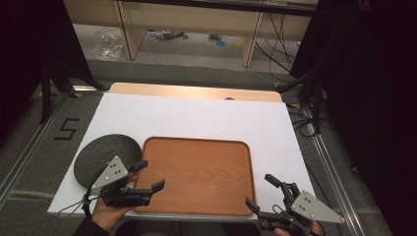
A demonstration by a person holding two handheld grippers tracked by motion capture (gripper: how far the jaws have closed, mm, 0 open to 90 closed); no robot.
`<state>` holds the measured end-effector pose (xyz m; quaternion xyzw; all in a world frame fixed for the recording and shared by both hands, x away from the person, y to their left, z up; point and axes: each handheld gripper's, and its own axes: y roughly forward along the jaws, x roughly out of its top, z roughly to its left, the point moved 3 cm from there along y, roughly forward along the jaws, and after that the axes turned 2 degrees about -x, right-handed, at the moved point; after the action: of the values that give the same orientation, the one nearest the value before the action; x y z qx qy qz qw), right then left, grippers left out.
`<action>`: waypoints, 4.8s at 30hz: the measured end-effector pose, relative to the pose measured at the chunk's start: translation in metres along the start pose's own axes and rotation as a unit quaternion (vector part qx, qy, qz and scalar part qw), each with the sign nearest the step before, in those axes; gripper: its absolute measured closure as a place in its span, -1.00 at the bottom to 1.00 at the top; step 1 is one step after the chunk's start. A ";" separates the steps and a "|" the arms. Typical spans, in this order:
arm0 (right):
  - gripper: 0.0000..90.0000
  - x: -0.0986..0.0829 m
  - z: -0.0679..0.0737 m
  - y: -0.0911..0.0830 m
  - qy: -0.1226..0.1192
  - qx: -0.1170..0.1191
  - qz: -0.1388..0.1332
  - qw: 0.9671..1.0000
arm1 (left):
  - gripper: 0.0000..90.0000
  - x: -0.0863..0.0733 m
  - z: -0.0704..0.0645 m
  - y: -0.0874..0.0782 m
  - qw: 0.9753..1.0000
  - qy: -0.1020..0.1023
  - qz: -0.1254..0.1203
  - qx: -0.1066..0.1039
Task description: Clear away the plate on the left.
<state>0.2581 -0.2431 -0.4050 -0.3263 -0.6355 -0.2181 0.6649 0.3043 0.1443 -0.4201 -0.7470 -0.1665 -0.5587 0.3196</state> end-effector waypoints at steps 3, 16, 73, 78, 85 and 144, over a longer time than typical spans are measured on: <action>-0.65 0.000 0.000 0.000 -0.002 -0.002 0.001 1.000 | -0.66 0.000 0.001 0.000 1.000 0.003 0.000 -0.001; -0.65 0.000 0.000 0.000 -0.001 0.001 0.000 1.000 | -0.66 0.001 0.007 -0.010 1.000 -0.011 -0.008 0.014; -0.65 0.001 0.004 0.000 -0.005 0.013 0.000 1.000 | -0.52 -0.092 0.166 -0.113 0.847 -0.495 0.036 0.192; -0.65 0.001 0.004 0.000 -0.006 0.007 -0.005 1.000 | -0.49 -0.093 0.166 -0.109 0.843 -0.507 0.035 0.175; -0.65 0.001 0.004 0.001 -0.011 0.015 -0.002 1.000 | -0.42 -0.096 0.166 -0.101 0.836 -0.527 0.032 0.149; -0.62 0.000 0.010 0.005 -0.015 0.031 -0.002 0.999 | 0.88 -0.129 0.182 -0.102 0.766 -0.625 -0.097 0.113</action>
<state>0.2548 -0.2326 -0.4062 -0.3077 -0.6522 -0.1950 0.6648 0.3342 0.3545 -0.5436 -0.8691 -0.4633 0.0262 0.1712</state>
